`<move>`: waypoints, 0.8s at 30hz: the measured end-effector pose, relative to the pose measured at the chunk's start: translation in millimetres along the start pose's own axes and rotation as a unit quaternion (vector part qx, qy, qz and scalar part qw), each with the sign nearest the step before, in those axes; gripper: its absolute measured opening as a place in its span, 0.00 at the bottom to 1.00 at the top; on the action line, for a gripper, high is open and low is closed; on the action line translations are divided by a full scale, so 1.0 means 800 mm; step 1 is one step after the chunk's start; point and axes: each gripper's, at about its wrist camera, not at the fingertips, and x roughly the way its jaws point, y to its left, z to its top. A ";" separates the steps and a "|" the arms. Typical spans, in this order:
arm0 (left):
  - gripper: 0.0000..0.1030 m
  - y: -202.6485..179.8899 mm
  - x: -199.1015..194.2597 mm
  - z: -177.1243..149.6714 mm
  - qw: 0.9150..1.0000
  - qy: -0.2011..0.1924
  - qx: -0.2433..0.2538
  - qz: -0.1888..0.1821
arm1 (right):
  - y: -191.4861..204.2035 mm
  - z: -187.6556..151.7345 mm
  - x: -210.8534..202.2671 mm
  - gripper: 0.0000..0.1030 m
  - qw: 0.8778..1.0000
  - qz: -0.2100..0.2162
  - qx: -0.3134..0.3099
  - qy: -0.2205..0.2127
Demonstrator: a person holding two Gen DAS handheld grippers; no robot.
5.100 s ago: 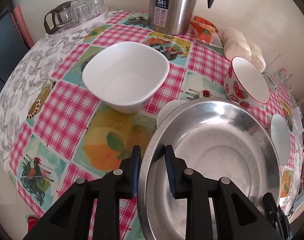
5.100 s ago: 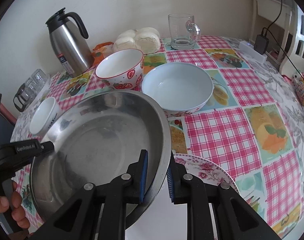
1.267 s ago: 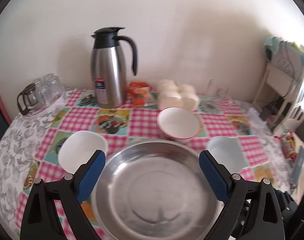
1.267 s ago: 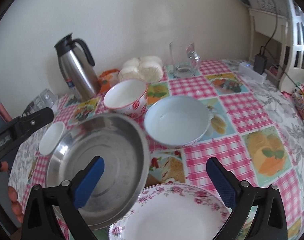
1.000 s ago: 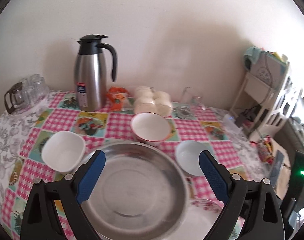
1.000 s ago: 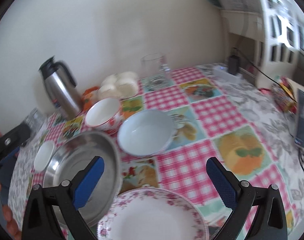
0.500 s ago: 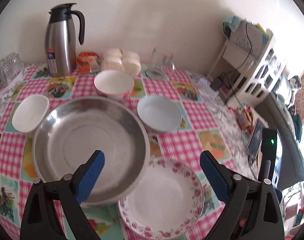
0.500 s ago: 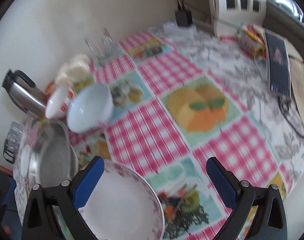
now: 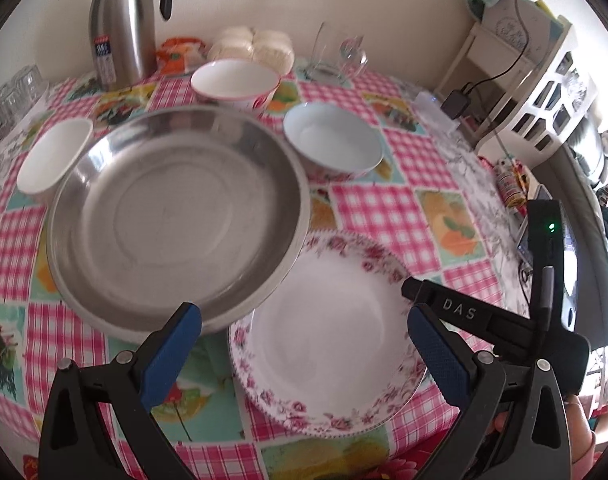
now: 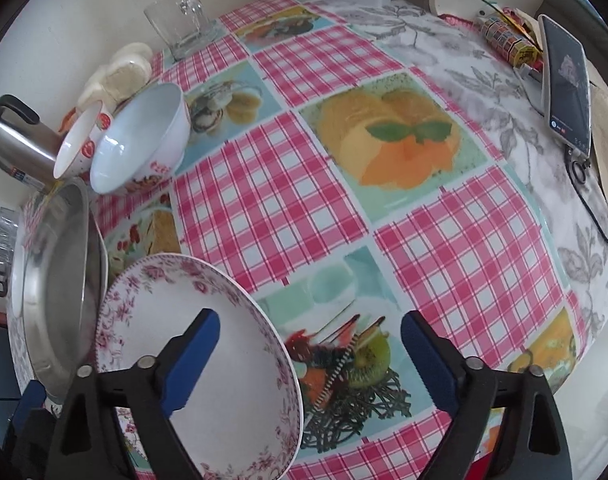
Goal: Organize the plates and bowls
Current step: 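Close the right tool on the floral plate rim while the left tool grips it too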
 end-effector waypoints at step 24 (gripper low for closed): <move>0.89 0.000 0.020 -0.016 0.999 0.052 -0.001 -0.001 | 0.033 -0.009 0.039 0.49 0.999 0.003 -0.028 0.036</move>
